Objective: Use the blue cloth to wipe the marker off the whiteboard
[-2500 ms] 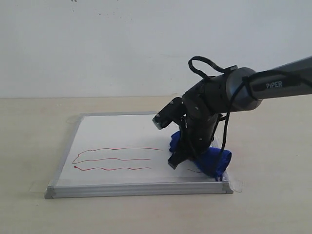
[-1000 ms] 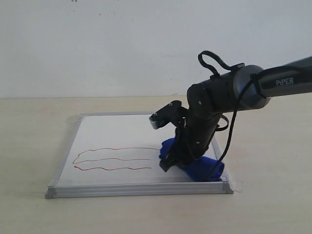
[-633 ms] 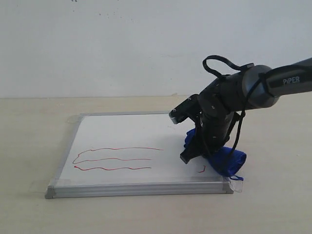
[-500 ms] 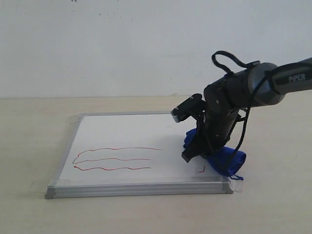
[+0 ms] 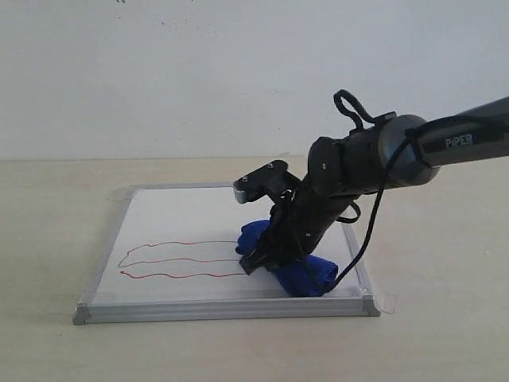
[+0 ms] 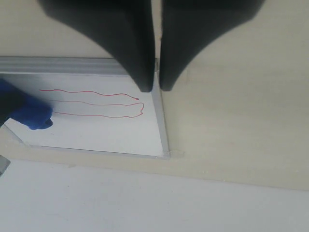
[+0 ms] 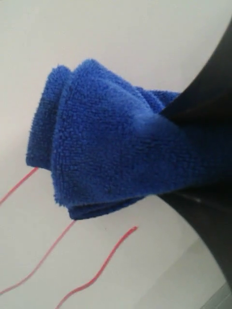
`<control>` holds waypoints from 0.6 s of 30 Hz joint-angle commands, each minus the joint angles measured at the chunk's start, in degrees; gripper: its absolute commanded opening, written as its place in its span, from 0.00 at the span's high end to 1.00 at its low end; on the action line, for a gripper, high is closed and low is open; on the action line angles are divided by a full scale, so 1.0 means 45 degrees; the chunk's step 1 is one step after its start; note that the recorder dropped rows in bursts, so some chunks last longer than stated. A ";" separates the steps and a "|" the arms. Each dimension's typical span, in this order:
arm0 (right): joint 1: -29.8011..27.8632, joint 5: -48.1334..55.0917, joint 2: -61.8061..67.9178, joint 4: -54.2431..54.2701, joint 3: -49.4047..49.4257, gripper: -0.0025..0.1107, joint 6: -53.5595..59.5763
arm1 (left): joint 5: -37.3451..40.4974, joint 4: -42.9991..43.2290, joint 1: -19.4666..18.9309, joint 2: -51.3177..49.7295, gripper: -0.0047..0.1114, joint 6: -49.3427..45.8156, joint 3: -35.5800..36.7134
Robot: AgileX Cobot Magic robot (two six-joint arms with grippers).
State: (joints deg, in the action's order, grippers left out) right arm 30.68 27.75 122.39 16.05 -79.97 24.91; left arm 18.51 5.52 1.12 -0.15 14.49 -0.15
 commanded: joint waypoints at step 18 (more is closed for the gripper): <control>0.0349 0.0304 0.0365 -0.2152 0.0232 0.98 -0.2174 | -0.0114 0.0004 0.0027 0.0033 0.93 0.0126 0.0034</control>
State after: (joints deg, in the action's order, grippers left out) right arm 28.77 26.51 122.41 2.40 -79.86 12.67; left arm 18.51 5.52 1.12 -0.15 14.49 -0.15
